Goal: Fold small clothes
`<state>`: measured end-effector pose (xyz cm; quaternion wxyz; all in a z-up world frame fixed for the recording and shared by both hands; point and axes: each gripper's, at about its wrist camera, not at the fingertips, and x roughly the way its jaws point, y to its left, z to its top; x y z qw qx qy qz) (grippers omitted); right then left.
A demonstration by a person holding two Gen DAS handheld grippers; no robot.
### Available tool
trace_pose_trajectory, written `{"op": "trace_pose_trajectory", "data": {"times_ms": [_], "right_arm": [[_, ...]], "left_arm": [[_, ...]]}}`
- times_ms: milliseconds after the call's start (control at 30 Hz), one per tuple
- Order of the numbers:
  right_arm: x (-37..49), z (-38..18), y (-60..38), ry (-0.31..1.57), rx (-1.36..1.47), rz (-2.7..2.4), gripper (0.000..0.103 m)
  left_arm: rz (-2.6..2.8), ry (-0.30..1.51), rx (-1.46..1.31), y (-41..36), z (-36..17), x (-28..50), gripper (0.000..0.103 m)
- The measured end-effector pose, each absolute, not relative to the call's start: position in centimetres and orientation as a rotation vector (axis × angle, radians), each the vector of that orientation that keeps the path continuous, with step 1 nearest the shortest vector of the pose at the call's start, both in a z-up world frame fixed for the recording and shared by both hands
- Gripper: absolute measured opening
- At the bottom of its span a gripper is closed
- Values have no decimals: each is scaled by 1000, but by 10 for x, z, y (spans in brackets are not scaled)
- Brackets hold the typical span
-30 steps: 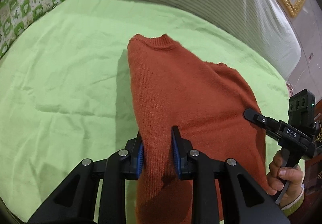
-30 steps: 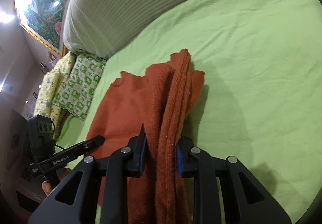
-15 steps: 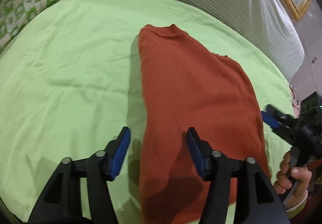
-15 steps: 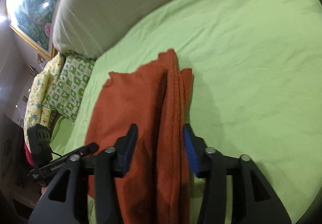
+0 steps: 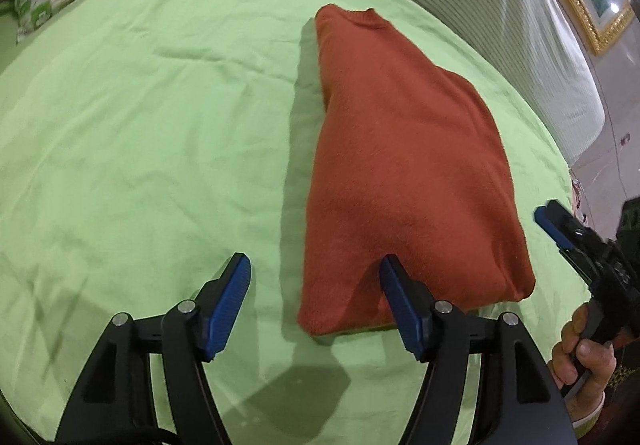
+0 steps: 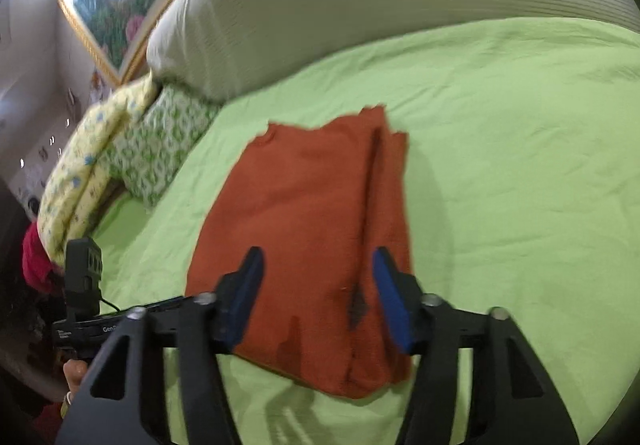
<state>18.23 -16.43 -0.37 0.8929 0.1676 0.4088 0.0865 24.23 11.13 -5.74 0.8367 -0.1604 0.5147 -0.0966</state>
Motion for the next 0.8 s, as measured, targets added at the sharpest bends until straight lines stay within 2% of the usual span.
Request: {"op": "trace_pose_trajectory", "data": {"times_ms": [67, 167, 233, 267, 467, 533, 633, 733, 800], "right_arm": [[194, -15, -160, 905, 344, 178, 45], [209, -38, -166, 990, 388, 165, 38], [212, -49, -175, 1005, 468, 171, 16], [212, -53, -180, 1010, 514, 181, 12], [189, -24, -185, 921, 497, 160, 5], [191, -39, -186, 970, 438, 100, 5], [192, -57, -198, 995, 507, 71, 5], [189, -33, -189, 953, 397, -21, 6], [191, -8, -181, 855, 368, 18, 8]], "left_arm": [[-212, 1096, -354, 113, -59, 244, 69], [-210, 1100, -331, 109, -62, 248, 69], [-203, 1100, -301, 105, -62, 250, 68], [-201, 1104, -277, 101, -61, 251, 66], [-211, 1116, -244, 97, -64, 250, 66], [-209, 1114, -228, 96, -64, 248, 66], [-224, 1123, -221, 97, -60, 244, 66], [-220, 1113, -220, 102, -52, 240, 67], [-221, 1081, -247, 105, -43, 241, 67]]}}
